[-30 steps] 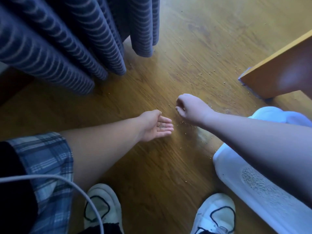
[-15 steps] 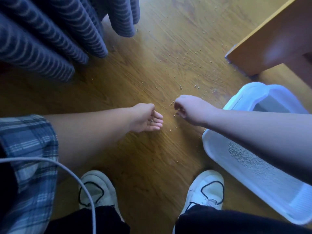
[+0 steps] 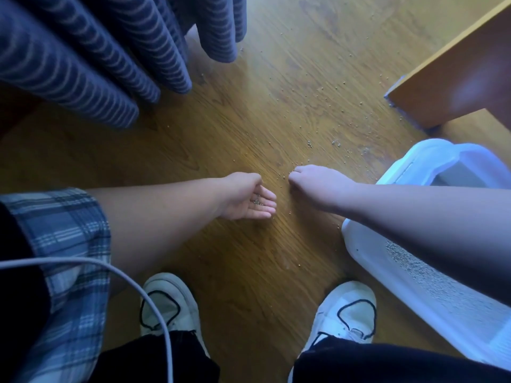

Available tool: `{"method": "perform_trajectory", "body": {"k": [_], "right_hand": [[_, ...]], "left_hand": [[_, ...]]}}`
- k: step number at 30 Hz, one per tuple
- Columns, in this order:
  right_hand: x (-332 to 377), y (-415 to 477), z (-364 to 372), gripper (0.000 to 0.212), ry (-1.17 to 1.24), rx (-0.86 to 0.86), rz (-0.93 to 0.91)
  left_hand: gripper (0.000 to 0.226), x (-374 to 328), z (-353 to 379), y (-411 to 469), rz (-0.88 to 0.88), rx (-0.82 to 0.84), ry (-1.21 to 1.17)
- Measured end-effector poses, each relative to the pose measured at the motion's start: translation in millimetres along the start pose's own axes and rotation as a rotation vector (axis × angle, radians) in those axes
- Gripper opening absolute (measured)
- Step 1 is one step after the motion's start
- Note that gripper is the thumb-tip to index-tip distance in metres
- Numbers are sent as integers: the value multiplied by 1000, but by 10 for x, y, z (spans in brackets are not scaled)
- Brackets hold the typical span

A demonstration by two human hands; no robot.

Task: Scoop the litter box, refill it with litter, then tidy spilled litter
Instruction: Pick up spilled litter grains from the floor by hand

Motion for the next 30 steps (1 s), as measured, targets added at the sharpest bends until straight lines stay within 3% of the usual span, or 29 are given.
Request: {"method": "perform_trajectory", "body": {"k": [5, 8, 12, 17, 25, 30], "right_hand": [[206, -41, -220, 5, 420, -137, -15], [64, -22, -279, 11, 554, -176, 87], [-261, 107, -243, 12, 345, -183, 198], [-131, 221, -143, 8, 177, -108, 98], [-42, 260, -72, 16, 89, -101, 88], [-17, 282, -64, 10, 68, -94, 95]], "left_hand": [[45, -15, 94, -16, 41, 70, -118], [45, -19, 190, -28, 45, 113, -163], [44, -5, 179, -28, 66, 28, -108], [43, 29, -16, -1, 57, -60, -59], [43, -48, -108, -69, 67, -65, -114], [42, -74, -91, -92, 79, -75, -118]]}}
Point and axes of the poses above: each hand's wrist, its own y-axis towards the middle knuckle, its own z-axis out of the palm, x = y × z, the point moved 7 cm from there along y, towards the middle knuckle, and after that the axes turned 8 degrees about -y, right-handed, at the moved point
